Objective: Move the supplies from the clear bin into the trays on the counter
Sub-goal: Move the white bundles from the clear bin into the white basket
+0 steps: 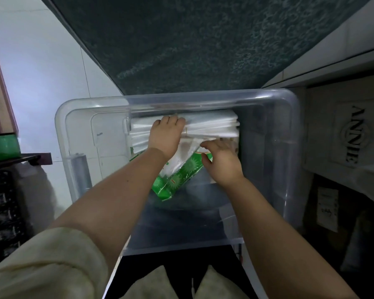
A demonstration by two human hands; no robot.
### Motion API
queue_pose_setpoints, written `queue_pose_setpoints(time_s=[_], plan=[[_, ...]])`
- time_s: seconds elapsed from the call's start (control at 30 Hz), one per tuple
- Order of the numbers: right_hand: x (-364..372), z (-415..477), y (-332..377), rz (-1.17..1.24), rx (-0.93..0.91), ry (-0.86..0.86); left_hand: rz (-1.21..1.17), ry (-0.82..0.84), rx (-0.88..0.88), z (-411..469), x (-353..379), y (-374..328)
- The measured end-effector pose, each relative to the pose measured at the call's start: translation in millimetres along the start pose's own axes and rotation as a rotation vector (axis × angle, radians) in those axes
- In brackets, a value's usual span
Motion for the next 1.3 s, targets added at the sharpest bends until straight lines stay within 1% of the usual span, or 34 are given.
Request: queue_pose_setpoints(time_s=[0.13, 0.3, 0.43, 0.53, 0.7, 0.83, 0.93, 1.03, 1.17, 1.3], plan=[[-19, -27, -1, -0.066, -0.035, 0.031, 0.001, -0.028, -0.003, -23, -35, -6], [-50, -69, 12, -0.01, -0.015, -0.022, -0.022, -0.148, 0.049, -64, -95, -35], [-75, -106, 31, -0.001, -0.017, -0.146, -0.032, -0.274, 0.123, -97, -141, -66], [-85, -145, 36, -0.021, 0.05, -0.257, -0.081, -0.365, 0.176, -127, -165, -81], [-89, -238, 34, -0.024, 0.188, -0.467, -0.097, -0.416, 0.303, -177, -182, -108], [-82, -317, 26, -0.053, 0.307, -0.545, -0.098, -0.432, 0.442, -207, -191, -147], [-83, -379, 13, 0.0, 0.385, -0.639, -0.071, -0.415, 0.553, -224, -196, -190], [-94, -443, -6, 0.078, 0.452, -0.78, -0.001, -0.401, 0.702, -238, -203, -252], [-116, -530, -45, 0.08, 0.591, -0.953, 0.062, -0.4, 0.981, -264, -213, -365], [-136, -623, -96, 0.126, 0.73, -1.181, 0.096, -0.444, 1.229, -306, -210, -486]])
Point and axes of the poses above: each hand's wrist, its own z-axis towards the middle knuckle, its own x-axis out of the palm, y = z × x, the point moved 6 cm from there along z, towards the middle knuckle, and after that the axes turned 15 degrees about x, right-handed, at the moved point
